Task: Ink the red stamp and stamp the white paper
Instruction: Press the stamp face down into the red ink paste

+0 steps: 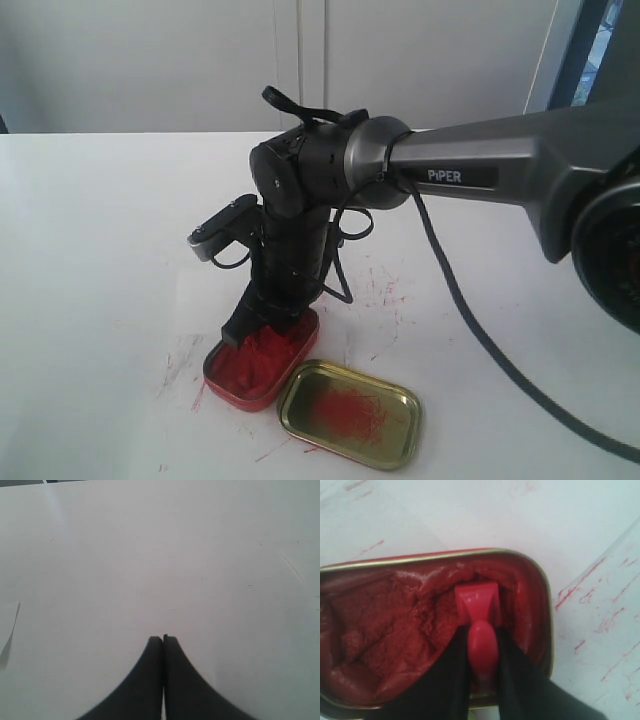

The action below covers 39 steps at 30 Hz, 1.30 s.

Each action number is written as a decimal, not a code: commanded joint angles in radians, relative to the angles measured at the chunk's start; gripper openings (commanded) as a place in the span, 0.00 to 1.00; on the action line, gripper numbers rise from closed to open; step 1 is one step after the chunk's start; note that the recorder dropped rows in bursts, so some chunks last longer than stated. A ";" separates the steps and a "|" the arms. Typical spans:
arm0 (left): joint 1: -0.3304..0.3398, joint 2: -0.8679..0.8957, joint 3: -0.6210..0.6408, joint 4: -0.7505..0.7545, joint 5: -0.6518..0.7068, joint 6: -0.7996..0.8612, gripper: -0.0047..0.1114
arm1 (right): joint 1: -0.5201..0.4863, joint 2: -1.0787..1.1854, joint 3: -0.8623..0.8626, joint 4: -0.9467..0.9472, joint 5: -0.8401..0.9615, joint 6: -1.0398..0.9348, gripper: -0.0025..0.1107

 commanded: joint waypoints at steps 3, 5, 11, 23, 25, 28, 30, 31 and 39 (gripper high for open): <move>0.002 0.007 -0.004 0.001 0.002 0.000 0.04 | 0.000 0.087 0.027 -0.009 0.035 0.007 0.02; 0.002 0.007 -0.004 0.001 0.002 0.000 0.04 | 0.000 0.087 0.027 -0.009 0.033 0.007 0.02; 0.002 0.007 -0.004 0.001 0.002 0.000 0.04 | 0.000 0.066 0.013 -0.009 0.034 0.007 0.02; 0.002 0.007 -0.004 0.001 0.002 0.000 0.04 | 0.000 -0.062 0.011 -0.009 0.018 0.007 0.02; 0.002 0.007 -0.004 0.001 0.002 0.000 0.04 | 0.000 -0.076 0.011 -0.009 0.015 0.007 0.02; 0.002 0.007 -0.004 0.001 0.002 0.000 0.04 | 0.000 -0.095 0.011 -0.009 0.008 0.007 0.02; 0.002 0.007 -0.004 0.001 0.002 0.000 0.04 | 0.000 -0.105 0.011 -0.009 0.000 0.007 0.02; 0.002 0.007 -0.004 0.001 0.002 0.000 0.04 | 0.000 -0.109 0.011 -0.009 -0.002 0.007 0.02; 0.002 0.007 -0.004 0.001 0.002 0.000 0.04 | 0.000 -0.124 0.011 -0.009 -0.004 0.006 0.02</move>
